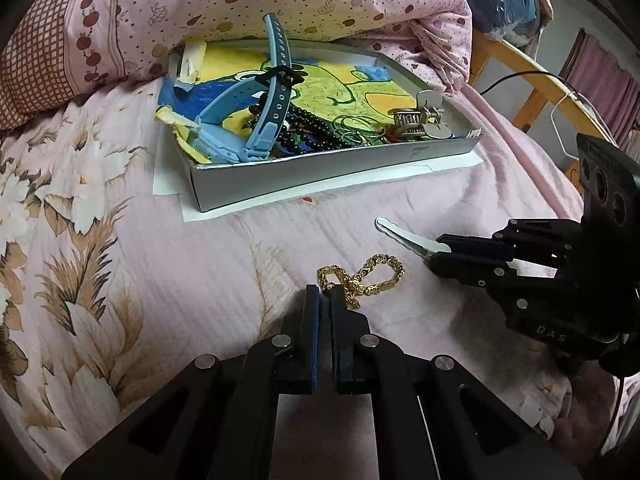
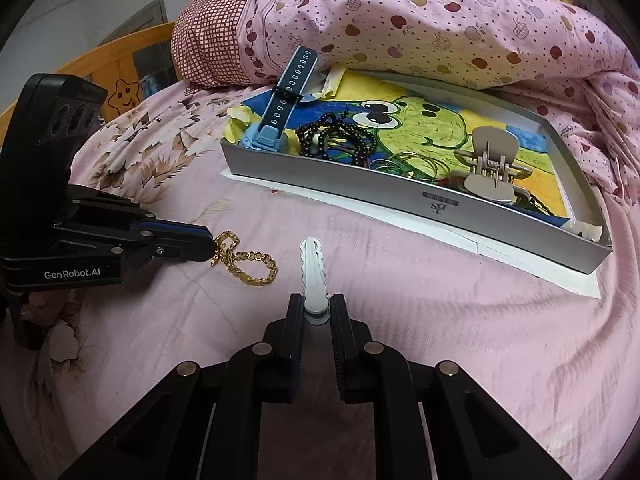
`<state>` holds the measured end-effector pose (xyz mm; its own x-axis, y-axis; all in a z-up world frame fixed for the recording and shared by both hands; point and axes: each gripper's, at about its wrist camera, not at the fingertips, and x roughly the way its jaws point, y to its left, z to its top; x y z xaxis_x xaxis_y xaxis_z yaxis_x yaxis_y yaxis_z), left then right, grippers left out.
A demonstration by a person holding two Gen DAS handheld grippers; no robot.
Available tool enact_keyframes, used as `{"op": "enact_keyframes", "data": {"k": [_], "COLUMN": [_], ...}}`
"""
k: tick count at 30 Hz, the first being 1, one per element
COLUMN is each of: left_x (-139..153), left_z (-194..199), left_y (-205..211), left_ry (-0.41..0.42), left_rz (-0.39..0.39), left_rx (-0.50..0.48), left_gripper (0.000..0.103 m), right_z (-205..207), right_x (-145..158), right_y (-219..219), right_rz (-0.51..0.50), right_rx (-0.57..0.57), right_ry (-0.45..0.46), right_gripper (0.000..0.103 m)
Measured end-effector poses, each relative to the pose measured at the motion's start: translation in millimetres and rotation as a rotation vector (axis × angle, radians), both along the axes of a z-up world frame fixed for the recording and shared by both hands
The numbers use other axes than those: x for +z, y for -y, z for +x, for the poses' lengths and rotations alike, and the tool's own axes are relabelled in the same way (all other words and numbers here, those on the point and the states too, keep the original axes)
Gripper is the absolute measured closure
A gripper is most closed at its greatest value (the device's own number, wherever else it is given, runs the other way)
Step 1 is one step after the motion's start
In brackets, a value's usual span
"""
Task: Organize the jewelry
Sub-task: 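Grasp the gold chain with left tool while right tool holds white clip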
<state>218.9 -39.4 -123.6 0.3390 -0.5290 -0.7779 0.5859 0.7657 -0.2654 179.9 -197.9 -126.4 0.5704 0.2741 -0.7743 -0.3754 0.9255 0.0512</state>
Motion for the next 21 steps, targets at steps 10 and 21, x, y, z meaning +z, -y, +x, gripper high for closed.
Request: {"op": "enact_keyframes", "data": {"k": [10,21], "left_x": [3.0,-1.0], "left_z": [-1.9,-0.1], "left_y": [8.8,39.7], "left_ry": [-0.025,0.036], "left_rz": [-0.001,0.159], "left_rx": [-0.002,0.066], "left_gripper": [0.072,0.080], "right_z": [-1.3,0.5], "right_x": [-1.5,-3.2], "right_y": [8.5,21.1], "right_rz": [0.028,0.073], "right_rx": [-0.024,-0.046], "right_ry": [-0.006,-0.013], "right_gripper": [0.090,0.090]}}
